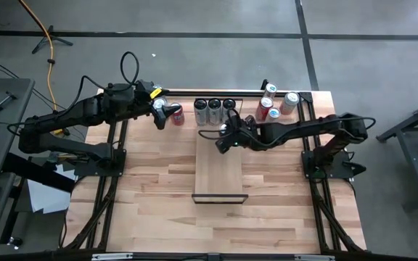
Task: Place canned beverage on shelf
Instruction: Put the bottom left blue soda can on the shelf
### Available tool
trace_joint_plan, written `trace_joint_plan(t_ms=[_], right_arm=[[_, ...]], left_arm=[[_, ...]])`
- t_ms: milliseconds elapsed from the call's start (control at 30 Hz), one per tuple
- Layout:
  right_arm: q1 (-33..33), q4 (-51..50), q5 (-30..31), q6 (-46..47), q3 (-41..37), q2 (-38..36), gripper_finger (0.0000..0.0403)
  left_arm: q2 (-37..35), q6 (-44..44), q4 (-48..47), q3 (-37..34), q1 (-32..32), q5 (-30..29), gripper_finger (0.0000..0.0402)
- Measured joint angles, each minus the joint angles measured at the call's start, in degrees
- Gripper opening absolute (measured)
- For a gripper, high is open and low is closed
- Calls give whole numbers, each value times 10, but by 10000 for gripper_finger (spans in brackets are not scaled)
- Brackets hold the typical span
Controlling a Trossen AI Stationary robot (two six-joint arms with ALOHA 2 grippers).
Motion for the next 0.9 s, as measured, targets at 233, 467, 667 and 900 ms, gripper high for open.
trace_joint_plan(t_ms=[233, 467, 667, 900], right_arm=[[-1, -1, 3, -1, 0, 4, 285], [-1, 1, -13, -10, 0, 2, 296], [-1, 2, -58, -87, 0, -28, 297], [-19, -20, -60, -181, 0, -81, 298]], left_arm=[[0, 4, 0, 0, 0, 0, 326], [0, 4, 0, 0, 0, 0, 326], [0, 4, 0, 0, 0, 0, 326], [0, 4, -1, 0, 0, 0, 326]])
